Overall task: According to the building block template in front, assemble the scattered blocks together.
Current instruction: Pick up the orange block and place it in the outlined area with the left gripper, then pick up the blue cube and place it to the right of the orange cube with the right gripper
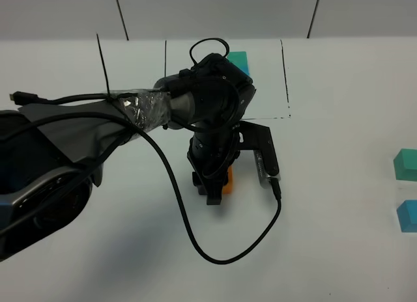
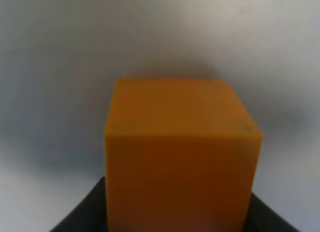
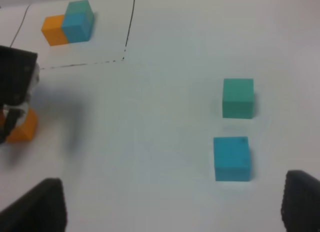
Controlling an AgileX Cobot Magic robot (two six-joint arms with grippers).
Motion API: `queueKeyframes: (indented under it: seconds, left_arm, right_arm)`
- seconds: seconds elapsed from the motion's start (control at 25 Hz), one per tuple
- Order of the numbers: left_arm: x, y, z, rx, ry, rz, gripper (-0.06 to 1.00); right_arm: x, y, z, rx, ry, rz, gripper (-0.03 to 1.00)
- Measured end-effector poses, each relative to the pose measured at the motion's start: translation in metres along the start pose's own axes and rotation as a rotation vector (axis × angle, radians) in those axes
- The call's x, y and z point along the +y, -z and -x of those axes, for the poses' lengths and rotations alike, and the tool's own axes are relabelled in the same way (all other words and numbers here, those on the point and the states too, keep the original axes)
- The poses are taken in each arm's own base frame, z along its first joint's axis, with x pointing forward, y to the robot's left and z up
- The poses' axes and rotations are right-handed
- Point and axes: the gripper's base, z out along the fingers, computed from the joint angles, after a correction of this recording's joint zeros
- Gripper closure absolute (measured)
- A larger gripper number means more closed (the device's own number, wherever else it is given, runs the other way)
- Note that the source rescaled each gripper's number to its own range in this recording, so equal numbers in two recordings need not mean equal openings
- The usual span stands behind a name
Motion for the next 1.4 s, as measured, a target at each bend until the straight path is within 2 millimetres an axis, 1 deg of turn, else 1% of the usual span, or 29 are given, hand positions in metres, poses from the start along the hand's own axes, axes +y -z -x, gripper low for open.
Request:
queueKeyframes:
  seconds: [1.12, 1.16, 1.2, 1.28, 1.4]
  left_arm:
    - [0.0007, -0.0021, 0.0008, 0.000, 0.009, 0.002, 0.93]
    - [0.0008, -0.0021, 0.0010, -0.001, 0.009, 0.003, 0.90]
    - [0.0012, -0.0026, 0.0015, -0.006, 0.009, 0.006, 0.85]
    - [0.0021, -0.0065, 0.0030, -0.010, 0.008, 0.010, 0.65]
    - [0.0023, -0.0069, 0.0033, -0.012, 0.010, 0.012, 0.36]
  right_arm:
    - [0.0000, 0.0000, 0.0000, 0.000, 0.000, 0.000, 0.22]
    - [0.0000, 0.0000, 0.0000, 0.000, 0.000, 0.000, 0.22]
    - [0.0000, 0.0000, 0.0000, 0.000, 0.000, 0.000, 0.22]
    - [0.0000, 0.0000, 0.0000, 0.000, 0.000, 0.000, 0.22]
    - [0.0000, 0.0000, 0.0000, 0.000, 0.000, 0.000, 0.22]
